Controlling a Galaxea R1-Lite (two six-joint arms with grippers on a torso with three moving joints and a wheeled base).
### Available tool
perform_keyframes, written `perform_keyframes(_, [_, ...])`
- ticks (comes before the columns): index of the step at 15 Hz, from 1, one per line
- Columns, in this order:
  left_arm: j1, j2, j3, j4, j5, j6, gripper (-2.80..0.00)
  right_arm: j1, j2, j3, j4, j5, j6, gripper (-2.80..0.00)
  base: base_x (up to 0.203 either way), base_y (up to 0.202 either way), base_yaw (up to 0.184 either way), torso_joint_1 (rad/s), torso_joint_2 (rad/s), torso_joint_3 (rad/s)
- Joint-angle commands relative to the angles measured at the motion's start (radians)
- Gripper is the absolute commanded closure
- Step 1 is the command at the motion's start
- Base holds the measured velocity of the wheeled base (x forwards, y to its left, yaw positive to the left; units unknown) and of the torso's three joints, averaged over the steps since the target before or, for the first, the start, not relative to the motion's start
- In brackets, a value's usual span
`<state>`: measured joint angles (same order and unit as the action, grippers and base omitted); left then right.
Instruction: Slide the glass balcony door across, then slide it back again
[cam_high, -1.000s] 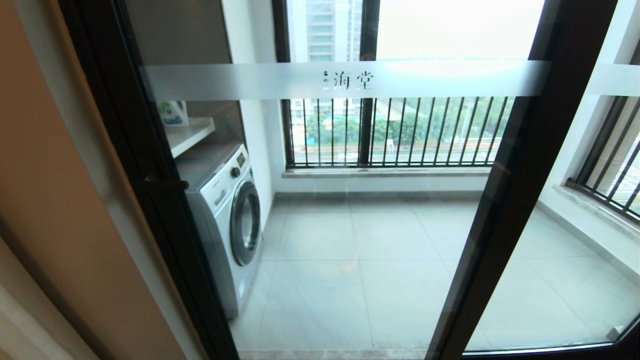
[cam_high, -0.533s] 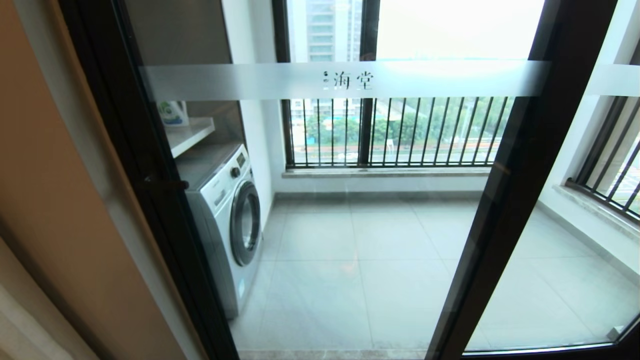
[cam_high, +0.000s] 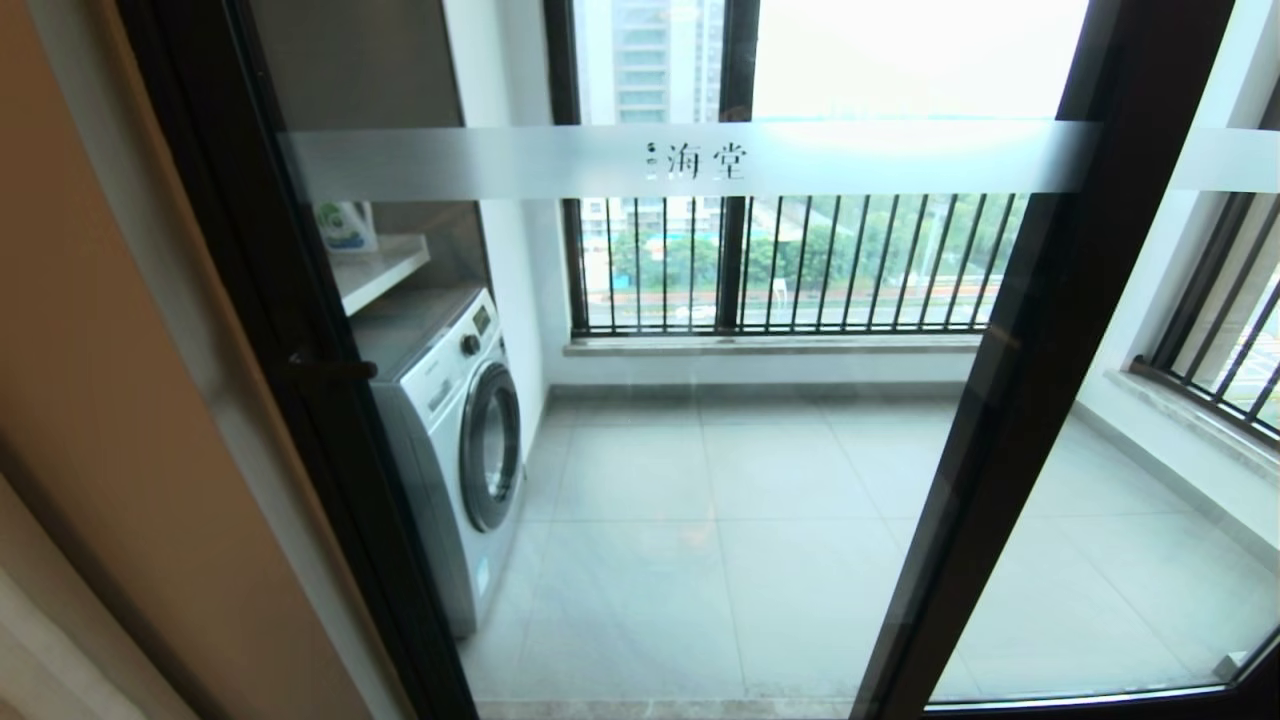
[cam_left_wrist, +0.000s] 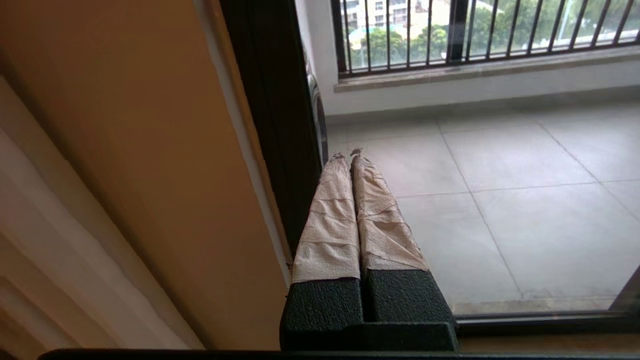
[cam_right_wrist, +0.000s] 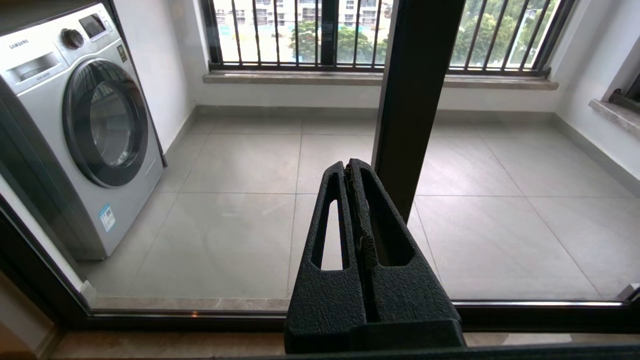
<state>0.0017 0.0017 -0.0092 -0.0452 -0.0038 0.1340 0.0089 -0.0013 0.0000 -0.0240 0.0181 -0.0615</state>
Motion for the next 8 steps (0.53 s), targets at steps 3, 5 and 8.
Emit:
perform_keyframes(3, [0.000, 0.003, 0.006, 0.058, -0.022, -0.038, 0.00, 0.000, 0.001, 0.012, -0.001, 0.000, -0.001, 0.00, 0.000, 0.000, 0.000, 0.000, 0.00, 0.000])
perform_keyframes(5, [0.000, 0.001, 0.009, 0.048, -0.019, -0.038, 0.00, 0.000, 0.001, 0.012, -0.001, 0.000, -0.001, 0.00, 0.000, 0.000, 0.000, 0.000, 0.00, 0.000])
perform_keyframes(8, [0.000, 0.001, 0.009, 0.048, -0.015, -0.056, 0.00, 0.000, 0.001, 0.012, -0.001, 0.000, -0.003, 0.00, 0.000, 0.000, 0.000, 0.000, 0.00, 0.000])
